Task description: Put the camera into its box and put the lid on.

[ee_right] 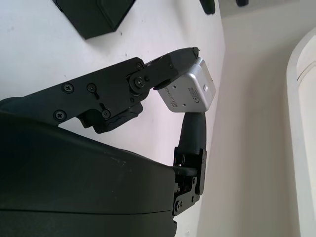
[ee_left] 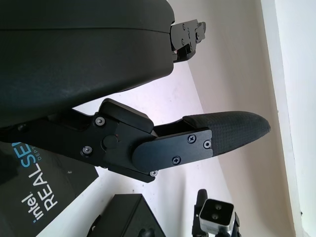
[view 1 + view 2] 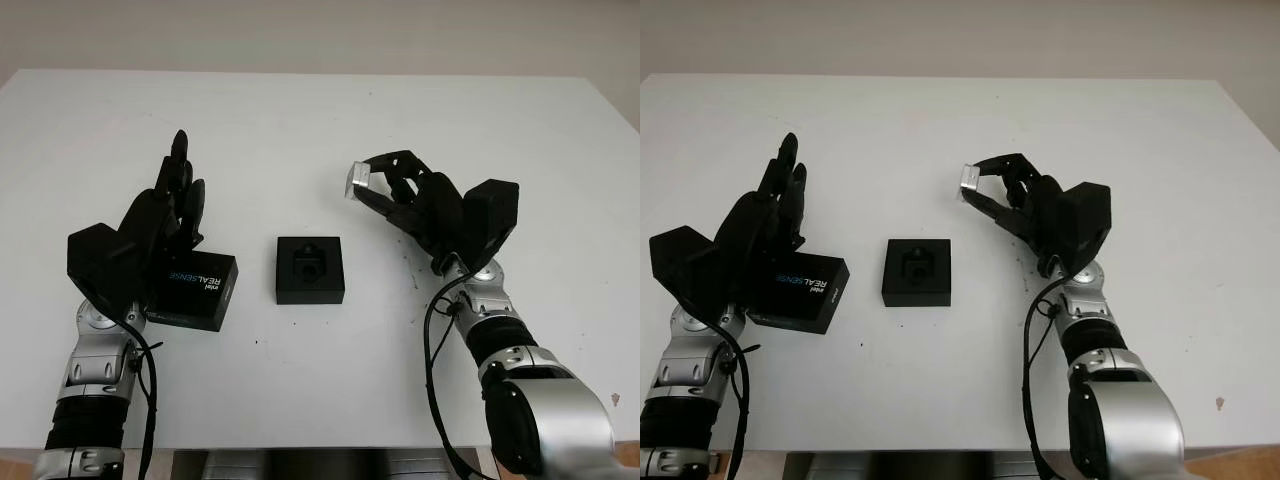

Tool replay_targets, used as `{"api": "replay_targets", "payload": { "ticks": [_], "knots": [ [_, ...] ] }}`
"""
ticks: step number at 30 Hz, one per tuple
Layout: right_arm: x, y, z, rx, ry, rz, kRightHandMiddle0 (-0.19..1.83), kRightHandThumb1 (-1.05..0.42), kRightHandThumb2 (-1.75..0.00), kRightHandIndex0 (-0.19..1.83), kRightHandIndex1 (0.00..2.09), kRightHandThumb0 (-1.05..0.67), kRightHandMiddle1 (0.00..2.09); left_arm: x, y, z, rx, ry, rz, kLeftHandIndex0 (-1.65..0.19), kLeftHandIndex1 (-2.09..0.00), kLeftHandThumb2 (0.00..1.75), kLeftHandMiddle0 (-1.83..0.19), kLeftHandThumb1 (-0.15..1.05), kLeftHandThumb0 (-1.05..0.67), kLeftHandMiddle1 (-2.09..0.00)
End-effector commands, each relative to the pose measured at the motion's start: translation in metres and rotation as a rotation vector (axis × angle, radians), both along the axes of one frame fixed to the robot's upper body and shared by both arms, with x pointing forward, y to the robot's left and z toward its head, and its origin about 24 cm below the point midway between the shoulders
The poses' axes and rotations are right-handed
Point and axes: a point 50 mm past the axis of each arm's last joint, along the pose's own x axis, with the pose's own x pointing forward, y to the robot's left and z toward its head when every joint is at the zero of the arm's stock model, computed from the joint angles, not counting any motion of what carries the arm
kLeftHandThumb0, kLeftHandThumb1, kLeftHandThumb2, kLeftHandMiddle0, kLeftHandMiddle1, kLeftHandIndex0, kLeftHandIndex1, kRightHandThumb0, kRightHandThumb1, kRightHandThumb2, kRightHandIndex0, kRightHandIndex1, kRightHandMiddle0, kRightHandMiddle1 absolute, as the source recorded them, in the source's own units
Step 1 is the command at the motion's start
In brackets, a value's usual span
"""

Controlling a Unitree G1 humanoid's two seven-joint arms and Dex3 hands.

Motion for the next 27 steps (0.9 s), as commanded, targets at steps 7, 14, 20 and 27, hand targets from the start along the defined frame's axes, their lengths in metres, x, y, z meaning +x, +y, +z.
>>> {"api": "replay_targets", "payload": {
  "ticks": [7,14,20,27],
  "knots": [
    [-0.016,0.008,0.002,-0.001,-0.042,0.108,0.25,-1.02,-0.06,-0.01,0.05,-0.43,1.66,-0.003,0.004,0.004,0.010,-0.013,0.006,0.19,0.00,0.65,0.19,1.05,-0.88,0.00],
    [-0.029,0.016,0.008,0.024,-0.048,0.185,0.27,-1.01,-0.05,0.00,0.06,-0.43,1.66,-0.002,0.005,0.004,0.021,-0.012,0.010,0.19,0.00,0.66,0.19,1.05,-0.89,0.00],
    [-0.036,0.025,0.008,0.011,-0.033,0.229,0.29,-1.00,-0.05,0.00,0.06,-0.45,1.67,-0.002,0.005,0.004,0.016,-0.011,0.009,0.19,0.00,0.66,0.19,1.05,-0.89,0.00],
    [-0.038,0.035,0.005,0.034,-0.026,0.270,0.29,-1.01,-0.06,-0.01,0.05,-0.45,1.67,-0.001,0.004,0.004,0.020,-0.010,0.007,0.19,0.00,0.66,0.19,1.05,-0.89,0.00]
  ]
}}
